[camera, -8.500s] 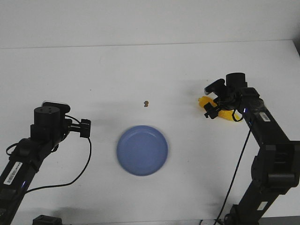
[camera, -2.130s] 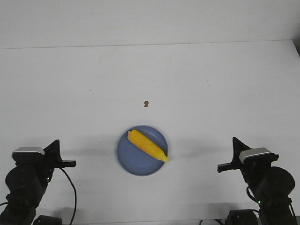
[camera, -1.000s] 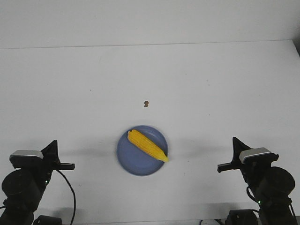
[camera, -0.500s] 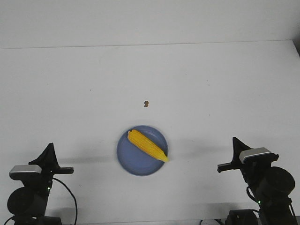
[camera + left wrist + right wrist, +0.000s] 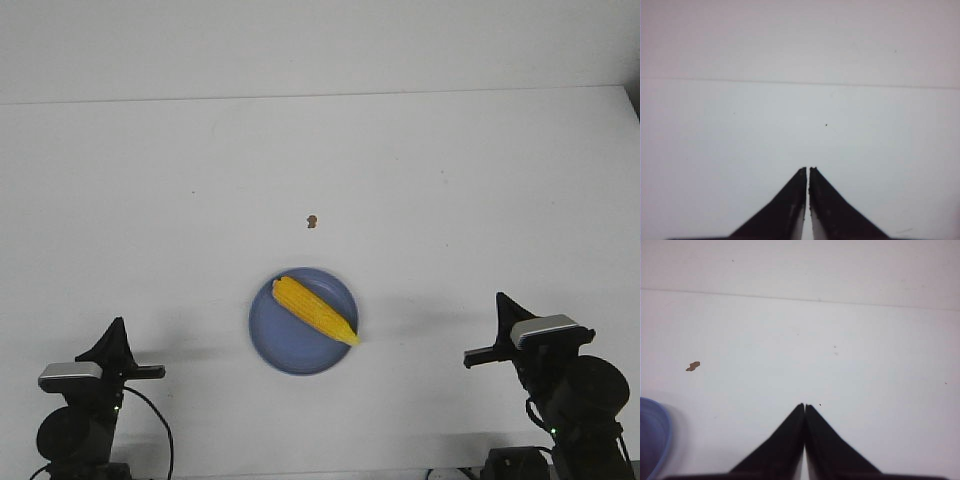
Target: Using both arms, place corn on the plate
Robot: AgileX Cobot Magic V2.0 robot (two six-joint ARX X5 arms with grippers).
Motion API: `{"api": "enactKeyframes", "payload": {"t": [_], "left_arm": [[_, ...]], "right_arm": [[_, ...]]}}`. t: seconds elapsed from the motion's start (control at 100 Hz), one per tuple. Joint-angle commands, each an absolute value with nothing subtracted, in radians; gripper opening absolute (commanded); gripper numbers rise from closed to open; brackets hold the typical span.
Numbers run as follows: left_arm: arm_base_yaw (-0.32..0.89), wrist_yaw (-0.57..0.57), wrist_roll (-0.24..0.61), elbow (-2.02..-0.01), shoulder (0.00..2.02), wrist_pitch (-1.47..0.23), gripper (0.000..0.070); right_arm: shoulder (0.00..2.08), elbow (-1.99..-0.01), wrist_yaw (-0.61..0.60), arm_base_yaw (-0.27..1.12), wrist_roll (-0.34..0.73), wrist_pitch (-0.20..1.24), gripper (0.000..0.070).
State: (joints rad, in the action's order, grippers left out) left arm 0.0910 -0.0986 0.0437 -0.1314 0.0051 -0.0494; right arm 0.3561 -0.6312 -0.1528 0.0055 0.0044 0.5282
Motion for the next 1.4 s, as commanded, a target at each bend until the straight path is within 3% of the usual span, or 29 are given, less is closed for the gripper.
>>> {"api": "enactKeyframes", "payload": {"t": [0.0,0.34,1.39], "left_arm": [[0.084,-0.093,0.049,-0.120,0.003,-0.017,0.0013],[0.073,-0.077,0.060,-0.040,0.003,0.110,0.0013],[0.072,-0.077,0.069,-0.014,0.003,0.132,0.0012]], "right_arm": [[0.360,-0.634,-0.150,0.006,0.011,0.511,0.0003],[0.360,-0.634,-0.150,0.006,0.011,0.509,0.0003],[0.360,-0.634,-0.150,0.006,0.011,0.509,0.0003]]}}
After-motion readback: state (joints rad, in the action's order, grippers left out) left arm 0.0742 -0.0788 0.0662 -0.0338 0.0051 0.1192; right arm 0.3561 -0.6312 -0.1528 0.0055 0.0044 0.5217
